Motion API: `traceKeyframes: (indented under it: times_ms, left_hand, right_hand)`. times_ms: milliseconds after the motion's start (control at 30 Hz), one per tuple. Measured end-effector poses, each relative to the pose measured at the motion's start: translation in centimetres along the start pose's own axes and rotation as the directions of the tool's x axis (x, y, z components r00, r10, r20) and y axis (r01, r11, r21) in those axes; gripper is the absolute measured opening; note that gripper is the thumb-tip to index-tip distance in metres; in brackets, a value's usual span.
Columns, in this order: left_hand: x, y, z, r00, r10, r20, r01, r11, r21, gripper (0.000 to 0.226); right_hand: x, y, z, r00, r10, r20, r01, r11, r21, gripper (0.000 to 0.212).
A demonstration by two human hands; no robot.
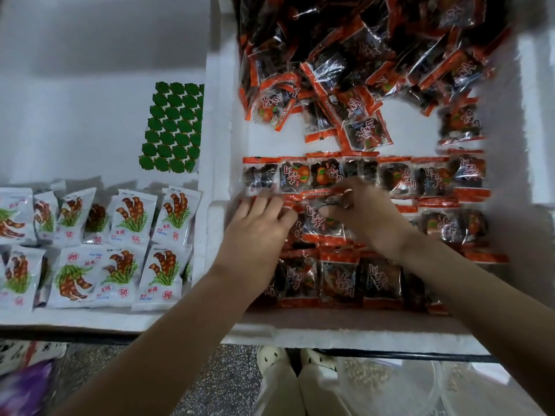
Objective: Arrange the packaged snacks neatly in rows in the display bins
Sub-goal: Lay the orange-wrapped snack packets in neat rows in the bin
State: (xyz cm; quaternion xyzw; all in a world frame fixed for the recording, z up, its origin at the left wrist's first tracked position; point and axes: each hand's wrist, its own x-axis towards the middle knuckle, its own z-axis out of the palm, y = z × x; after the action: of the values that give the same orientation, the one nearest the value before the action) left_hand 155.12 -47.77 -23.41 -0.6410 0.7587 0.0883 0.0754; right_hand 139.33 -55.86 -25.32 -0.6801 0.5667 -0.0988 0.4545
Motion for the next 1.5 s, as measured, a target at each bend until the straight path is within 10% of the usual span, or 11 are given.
traceKeyframes:
  times_ms: [1033,1333,1500]
  left_hand:
    - [-1.0,-1.5,0.1,0.991,-0.014,-0.131,0.014,1.0,-0.001,0.036]
    - [7.9,-0.5,-1.2,0.971,-0.044,-0.236,0.013,0.991,-0.133,0.036]
    - [13.3,1.0,-1.9,0.956,-0.116,-0.268,0.047,0.967,-0.25,0.057]
  right_hand:
    - [-0.9,0.0,2.1,0.871,-0.474,0.129,0.488,0.808,-0.329,0.047]
    - [3.4,2.4,-5.4,0.922,-0.209,-0.326,0.133,0.961,-0.242,0.046]
    - [7.4,2.7,-6.7,0.963,-0.01,-0.269,-0.063,0.963,-0.263,0.066]
